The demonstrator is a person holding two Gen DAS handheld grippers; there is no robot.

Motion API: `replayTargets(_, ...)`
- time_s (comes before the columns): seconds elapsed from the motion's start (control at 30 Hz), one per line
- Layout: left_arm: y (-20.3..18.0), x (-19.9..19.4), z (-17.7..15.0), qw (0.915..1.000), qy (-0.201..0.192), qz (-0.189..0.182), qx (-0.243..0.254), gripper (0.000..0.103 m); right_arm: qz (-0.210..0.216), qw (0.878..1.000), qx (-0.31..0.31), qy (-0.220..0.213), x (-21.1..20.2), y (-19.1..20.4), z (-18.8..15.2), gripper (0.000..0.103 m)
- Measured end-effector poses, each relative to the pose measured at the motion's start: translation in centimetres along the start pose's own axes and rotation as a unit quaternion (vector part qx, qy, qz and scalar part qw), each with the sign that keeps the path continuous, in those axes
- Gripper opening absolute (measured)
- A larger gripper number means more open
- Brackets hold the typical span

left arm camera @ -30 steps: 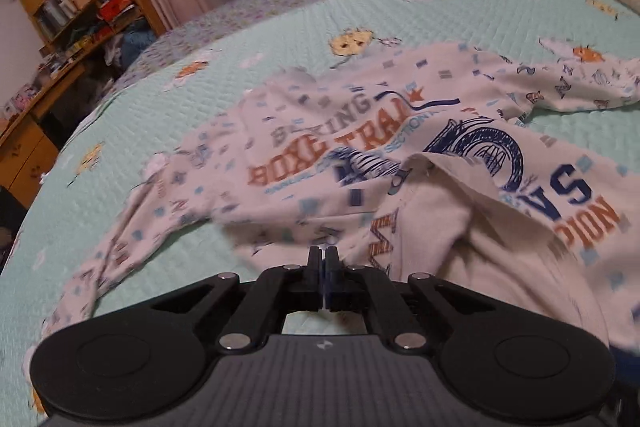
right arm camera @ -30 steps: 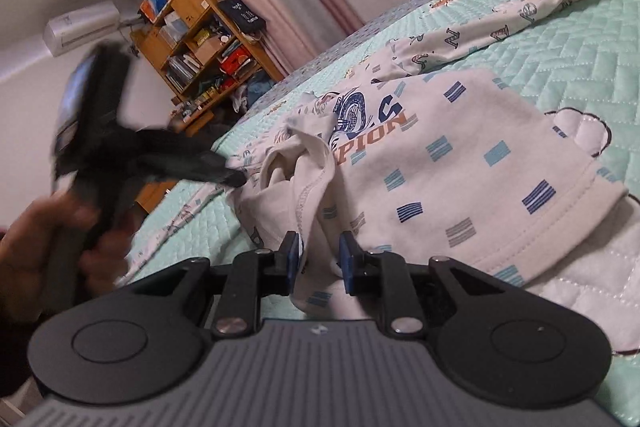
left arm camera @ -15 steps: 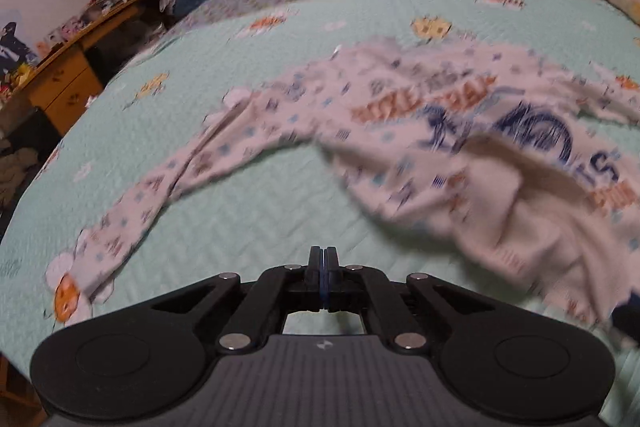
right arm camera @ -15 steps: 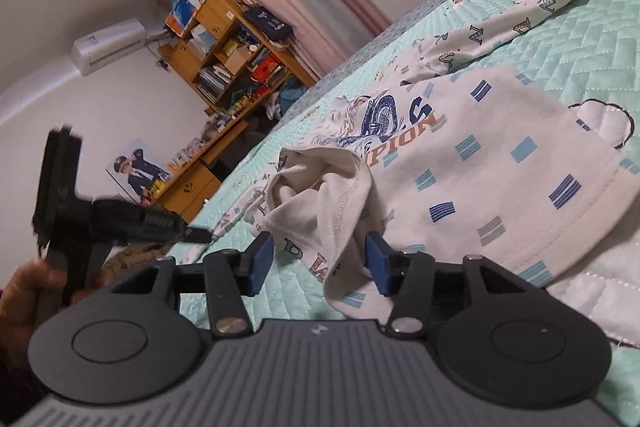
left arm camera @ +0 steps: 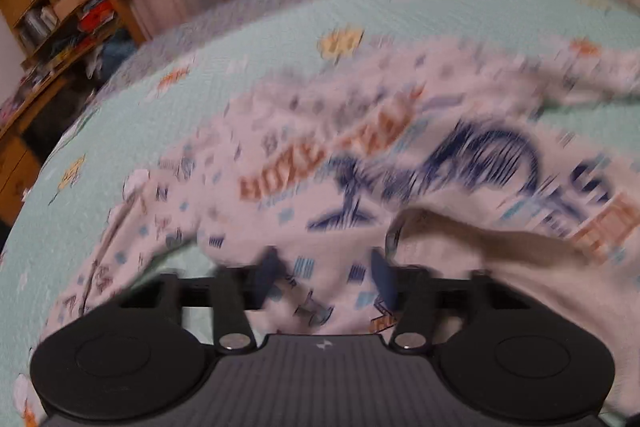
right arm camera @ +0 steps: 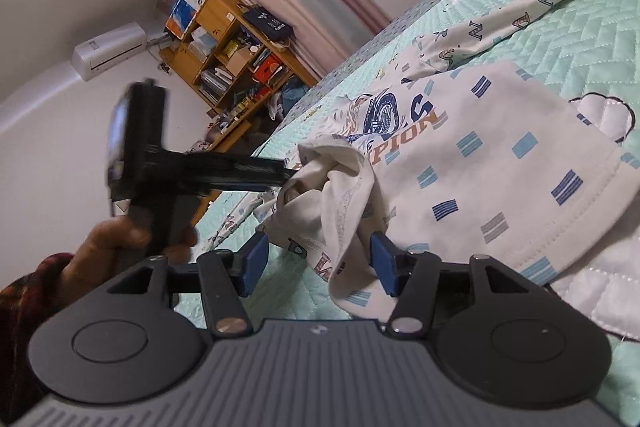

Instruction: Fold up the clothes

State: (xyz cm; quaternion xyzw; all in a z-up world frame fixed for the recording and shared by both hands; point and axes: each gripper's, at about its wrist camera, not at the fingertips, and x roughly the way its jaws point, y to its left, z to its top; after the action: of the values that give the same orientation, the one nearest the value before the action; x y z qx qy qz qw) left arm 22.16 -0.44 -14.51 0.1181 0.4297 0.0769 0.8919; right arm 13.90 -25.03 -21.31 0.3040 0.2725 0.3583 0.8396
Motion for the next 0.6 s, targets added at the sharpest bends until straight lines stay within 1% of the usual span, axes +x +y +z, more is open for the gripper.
replayTargets(0.03,0.2,0.5,-0.3,0.9999,0.015,0.0,-0.006,0.003,0.0,1.0,0.0,0.001,0.0,0.0,0.1,0.058)
replayTargets(0.07,0.9,0.0,-0.7,0.9996,0.012,-0.008,-0.024,0.002,-0.001,1.0,-0.001,0.002,0.0,0.0,0.1,0.058)
replayTargets(0.13,2.0,-1.5,-2.1,0.9993,0.01,0.024,-0.028,0.002,-0.008,1.0,-0.003,0.006,0.1,0.3,0.3,0.058)
replayTargets(0.2,3.1,-2.9,-3.4,0.9978,0.007,0.057,-0.032,0.002,-0.025,1.0,-0.01,0.016,0.1,0.9,0.5,0.058)
replayTargets(0.23,3.7,-3.5,-4.3,0.9967,0.011,0.073,-0.032,0.002,-0.038,0.999,-0.014,0.021,0.0,1.4,0.8,0.058)
replayTargets(0.27,4.3,-4.2,-5.1,0.9962,0.012,0.079,-0.035,0.002,-0.056,0.998,-0.028,0.023,-0.1,2.2,1.2,0.058)
replayTargets(0.33,5.5,-5.6,-6.6,0.9966,0.015,0.07,-0.041,0.0,-0.098,0.992,-0.076,0.014,-0.6,4.3,2.0,0.058)
replayTargets(0.4,6.3,-6.3,-7.9,0.9963,0.027,0.062,-0.053,0.0,-0.135,0.981,-0.137,-0.004,-1.1,6.5,3.2,0.059)
replayTargets(0.43,6.6,-6.3,-8.4,0.9966,0.032,0.051,-0.057,0.0,-0.153,0.975,-0.159,-0.004,-0.9,7.2,3.8,0.059)
replayTargets(0.5,6.8,-6.2,-8.7,0.9967,0.039,0.037,-0.061,0.0,-0.191,0.964,-0.185,0.001,-0.1,7.6,5.4,0.059)
replayTargets(0.57,6.6,-6.1,-8.6,0.9968,0.034,0.039,-0.061,0.0,-0.202,0.96,-0.19,0.016,1.6,7.0,7.2,0.058)
replayTargets(0.6,6.4,-6.3,-8.5,0.9972,0.027,0.037,-0.06,0.0,-0.209,0.955,-0.208,0.026,2.6,6.8,7.9,0.055)
